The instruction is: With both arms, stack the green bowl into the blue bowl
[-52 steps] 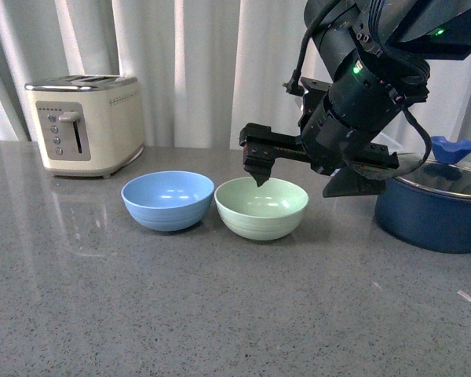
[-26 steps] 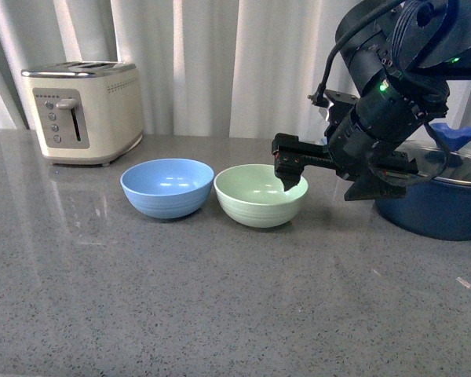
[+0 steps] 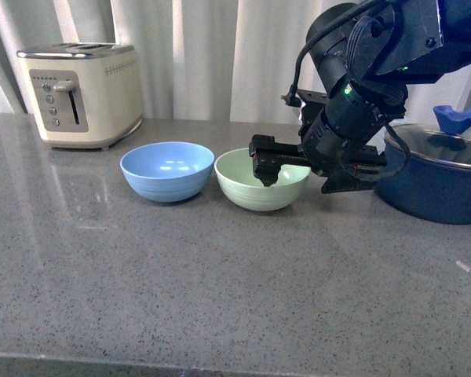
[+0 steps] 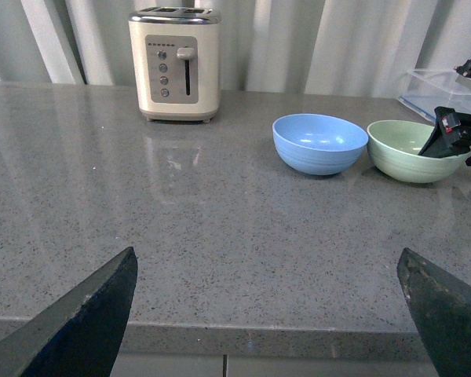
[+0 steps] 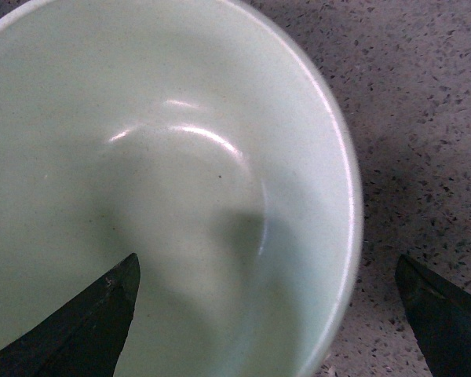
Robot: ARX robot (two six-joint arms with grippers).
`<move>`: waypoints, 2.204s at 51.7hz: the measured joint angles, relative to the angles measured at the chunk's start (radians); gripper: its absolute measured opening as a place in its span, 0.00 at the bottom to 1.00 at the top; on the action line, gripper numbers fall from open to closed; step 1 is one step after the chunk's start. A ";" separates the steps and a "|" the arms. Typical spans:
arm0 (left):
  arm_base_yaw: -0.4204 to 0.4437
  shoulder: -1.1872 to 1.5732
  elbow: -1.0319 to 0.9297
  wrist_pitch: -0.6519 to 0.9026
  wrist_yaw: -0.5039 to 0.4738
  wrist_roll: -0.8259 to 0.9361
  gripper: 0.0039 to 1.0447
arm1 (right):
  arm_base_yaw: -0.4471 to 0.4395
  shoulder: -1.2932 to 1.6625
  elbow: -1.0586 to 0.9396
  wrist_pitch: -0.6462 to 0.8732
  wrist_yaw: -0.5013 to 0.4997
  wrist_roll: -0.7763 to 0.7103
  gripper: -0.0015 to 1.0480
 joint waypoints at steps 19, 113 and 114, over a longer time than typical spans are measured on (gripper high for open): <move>0.000 0.000 0.000 0.000 0.000 0.000 0.94 | -0.001 0.011 -0.017 0.056 -0.029 0.002 0.33; 0.000 0.000 0.000 0.000 0.000 0.000 0.94 | 0.109 0.203 0.518 -0.103 -0.169 -0.107 0.01; 0.000 0.000 0.000 0.000 0.000 0.000 0.94 | 0.109 0.210 0.529 -0.108 -0.170 -0.108 0.01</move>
